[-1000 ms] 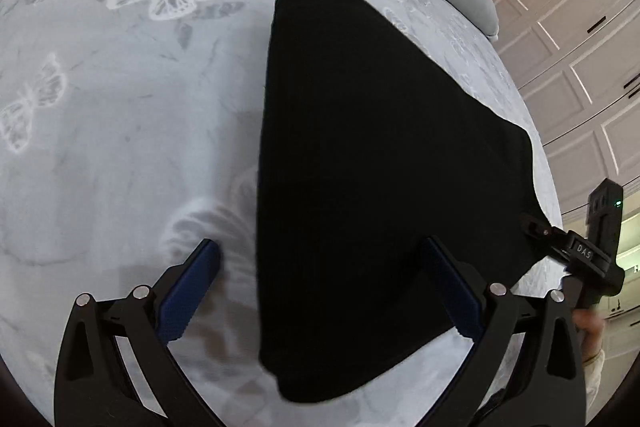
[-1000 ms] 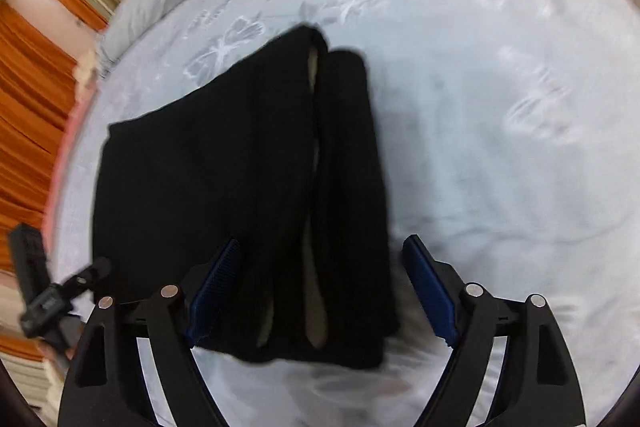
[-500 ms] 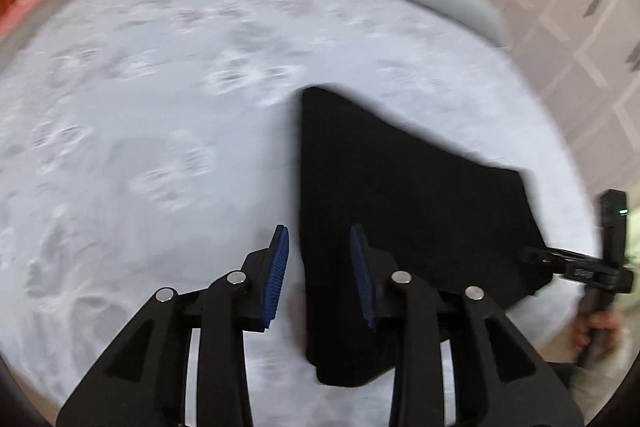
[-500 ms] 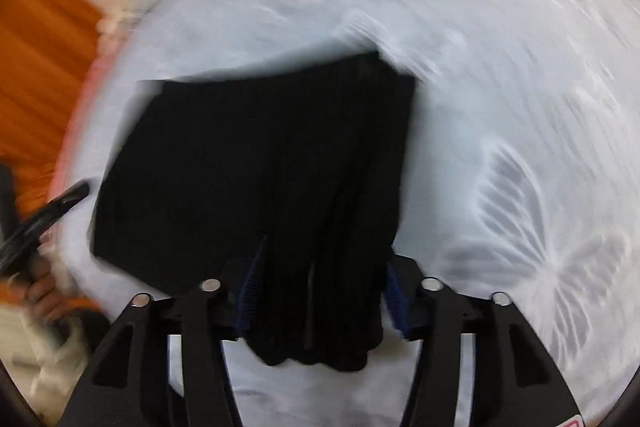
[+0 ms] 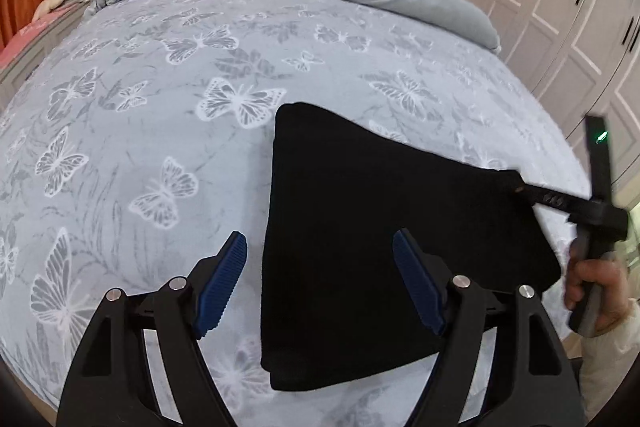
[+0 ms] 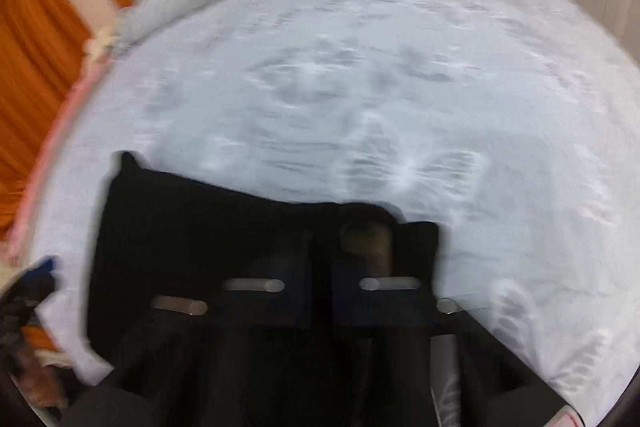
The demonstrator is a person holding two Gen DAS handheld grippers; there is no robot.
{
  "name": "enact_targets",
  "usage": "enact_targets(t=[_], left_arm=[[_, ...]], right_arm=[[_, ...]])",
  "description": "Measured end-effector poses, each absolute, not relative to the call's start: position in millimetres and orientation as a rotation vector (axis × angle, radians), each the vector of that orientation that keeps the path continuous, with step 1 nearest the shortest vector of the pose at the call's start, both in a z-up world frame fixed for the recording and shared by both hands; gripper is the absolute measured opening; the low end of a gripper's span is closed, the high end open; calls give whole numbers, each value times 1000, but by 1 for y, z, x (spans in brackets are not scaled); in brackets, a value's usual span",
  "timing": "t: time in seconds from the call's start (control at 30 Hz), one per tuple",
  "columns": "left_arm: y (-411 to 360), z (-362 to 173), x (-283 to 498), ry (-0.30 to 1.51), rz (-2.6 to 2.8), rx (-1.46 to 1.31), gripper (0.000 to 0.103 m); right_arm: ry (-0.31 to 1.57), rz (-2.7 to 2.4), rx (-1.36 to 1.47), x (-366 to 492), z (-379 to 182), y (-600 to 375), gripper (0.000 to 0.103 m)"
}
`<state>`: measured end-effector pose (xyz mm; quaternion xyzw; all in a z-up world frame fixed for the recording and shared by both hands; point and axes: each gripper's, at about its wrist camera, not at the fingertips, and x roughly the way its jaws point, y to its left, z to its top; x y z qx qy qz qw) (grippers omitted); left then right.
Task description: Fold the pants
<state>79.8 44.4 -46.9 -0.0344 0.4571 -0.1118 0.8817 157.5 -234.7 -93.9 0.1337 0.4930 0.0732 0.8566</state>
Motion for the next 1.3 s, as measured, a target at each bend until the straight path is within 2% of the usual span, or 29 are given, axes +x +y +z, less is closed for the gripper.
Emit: enact_targets(t=[0.1, 0.13, 0.2, 0.27, 0.37, 0.43, 0.53, 0.7, 0.93, 1.07, 1.3], left_arm=[[38, -49, 81, 942, -204, -36, 75], [36, -52, 82, 944, -192, -22, 79], [34, -58, 86, 949, -169, -12, 79], [33, -64, 88, 952, -137, 16, 79], [32, -67, 89, 943, -94, 48, 80], [35, -68, 90, 959, -63, 39, 85], [47, -67, 87, 961, 50, 1, 85], [73, -55, 83, 905, 143, -42, 87], [128, -66, 86, 996, 147, -172, 90], [146, -70, 79, 992, 158, -156, 90], [166, -76, 76, 1027, 127, -188, 90]], right_arm=[[895, 183, 212, 141, -58, -227, 4], [885, 166, 193, 141, -58, -229, 4], [994, 79, 149, 158, -88, -241, 18], [1087, 47, 236, 166, -114, -258, 18], [965, 75, 240, 150, -81, -259, 19], [855, 115, 191, 132, -52, -246, 21], [847, 272, 236, 128, -40, -220, 21], [933, 458, 207, 159, -53, -140, 21], [981, 505, 56, 202, -87, -29, 20], [1018, 447, 19, 232, -125, -9, 16], [968, 465, 85, 235, -103, -12, 16]])
